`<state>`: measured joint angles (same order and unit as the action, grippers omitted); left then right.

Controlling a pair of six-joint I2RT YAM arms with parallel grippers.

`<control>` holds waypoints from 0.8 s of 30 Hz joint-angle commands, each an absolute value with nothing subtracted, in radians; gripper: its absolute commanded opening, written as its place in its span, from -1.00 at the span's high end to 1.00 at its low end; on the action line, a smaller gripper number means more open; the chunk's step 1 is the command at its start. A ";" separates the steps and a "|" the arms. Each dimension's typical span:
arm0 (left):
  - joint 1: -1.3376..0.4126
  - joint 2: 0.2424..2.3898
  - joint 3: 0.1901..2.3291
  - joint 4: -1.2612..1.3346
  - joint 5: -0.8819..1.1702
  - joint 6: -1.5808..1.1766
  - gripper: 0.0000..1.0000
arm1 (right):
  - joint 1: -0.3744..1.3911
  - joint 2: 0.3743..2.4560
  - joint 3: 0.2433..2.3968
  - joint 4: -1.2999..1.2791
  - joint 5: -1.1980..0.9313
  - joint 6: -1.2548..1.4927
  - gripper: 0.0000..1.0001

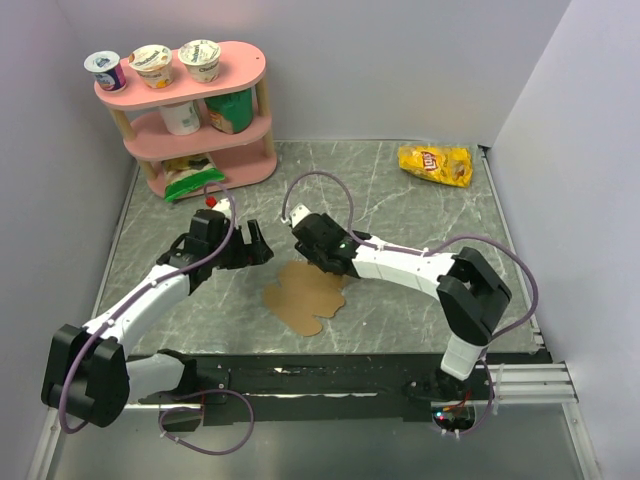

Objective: Fold the paper box

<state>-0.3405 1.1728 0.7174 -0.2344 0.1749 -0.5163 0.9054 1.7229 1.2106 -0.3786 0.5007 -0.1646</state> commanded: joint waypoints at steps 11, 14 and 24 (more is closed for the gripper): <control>-0.318 1.046 0.862 -0.319 0.178 -0.497 -0.92 | 0.710 1.654 1.207 -0.430 0.160 0.044 0.10; -0.316 1.000 0.891 -0.321 0.166 -0.517 -0.92 | 0.649 1.638 1.149 -0.403 0.066 0.115 0.10; -0.318 0.989 0.924 -0.354 0.313 -0.541 -0.92 | 0.538 1.586 0.865 -0.091 -0.138 0.481 0.02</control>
